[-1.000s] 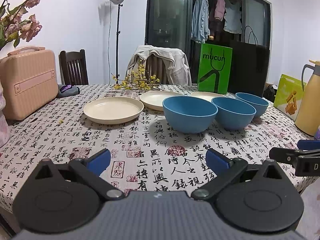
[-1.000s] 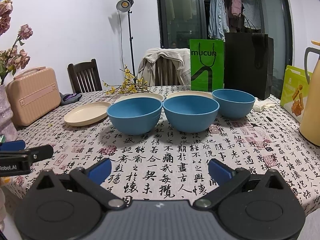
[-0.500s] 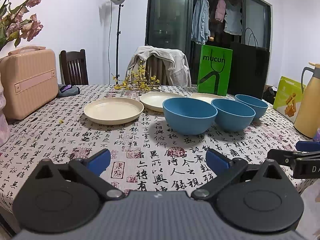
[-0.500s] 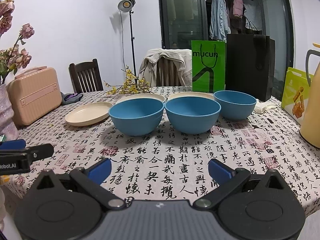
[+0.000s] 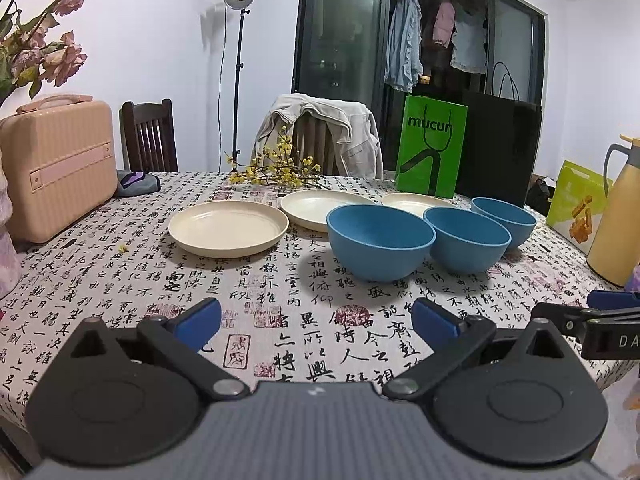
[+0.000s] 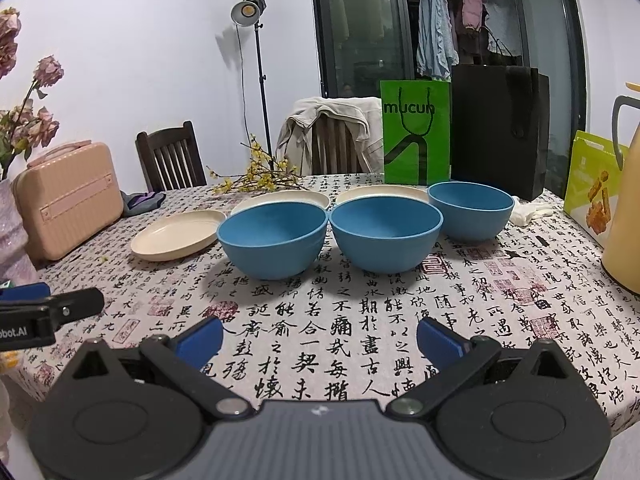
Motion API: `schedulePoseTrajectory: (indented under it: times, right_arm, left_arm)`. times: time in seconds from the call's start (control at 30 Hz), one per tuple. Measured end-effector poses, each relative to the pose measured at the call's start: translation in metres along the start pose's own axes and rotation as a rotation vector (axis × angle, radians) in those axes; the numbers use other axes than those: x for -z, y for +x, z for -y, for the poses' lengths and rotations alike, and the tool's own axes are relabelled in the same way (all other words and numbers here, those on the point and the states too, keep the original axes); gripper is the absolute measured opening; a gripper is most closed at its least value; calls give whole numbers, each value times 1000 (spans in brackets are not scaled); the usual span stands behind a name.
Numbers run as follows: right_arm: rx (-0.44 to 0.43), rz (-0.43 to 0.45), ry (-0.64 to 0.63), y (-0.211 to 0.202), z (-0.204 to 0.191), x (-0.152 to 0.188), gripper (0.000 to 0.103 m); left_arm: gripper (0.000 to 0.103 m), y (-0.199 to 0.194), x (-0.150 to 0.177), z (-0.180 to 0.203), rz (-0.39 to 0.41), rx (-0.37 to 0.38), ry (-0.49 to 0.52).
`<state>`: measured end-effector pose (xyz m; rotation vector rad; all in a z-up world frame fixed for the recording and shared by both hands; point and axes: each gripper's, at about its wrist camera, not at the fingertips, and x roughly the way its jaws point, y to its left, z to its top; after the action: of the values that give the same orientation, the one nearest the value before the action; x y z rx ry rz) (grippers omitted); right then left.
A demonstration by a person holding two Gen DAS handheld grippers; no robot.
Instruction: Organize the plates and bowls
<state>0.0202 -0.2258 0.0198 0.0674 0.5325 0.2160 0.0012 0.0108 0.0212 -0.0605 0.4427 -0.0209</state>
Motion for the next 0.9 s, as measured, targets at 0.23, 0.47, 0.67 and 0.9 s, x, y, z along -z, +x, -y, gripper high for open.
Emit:
schedulePoseTrajectory:
  times: [0.23, 0.47, 0.67, 0.9]
  right_arm:
    - [-30, 9, 12, 3, 0, -10, 103]
    - [-40, 13, 5, 13, -4, -21, 103]
    - [-54, 0, 25, 32, -4, -37, 103]
    - [-64, -8, 19, 52, -10, -53, 103]
  left_arm:
    - [103, -2, -10, -4, 4, 8, -6]
    - [103, 6, -24, -10, -8, 16, -19]
    - [103, 17, -37, -15, -19, 32, -28]
    - [103, 27, -50, -19, -1, 15, -26]
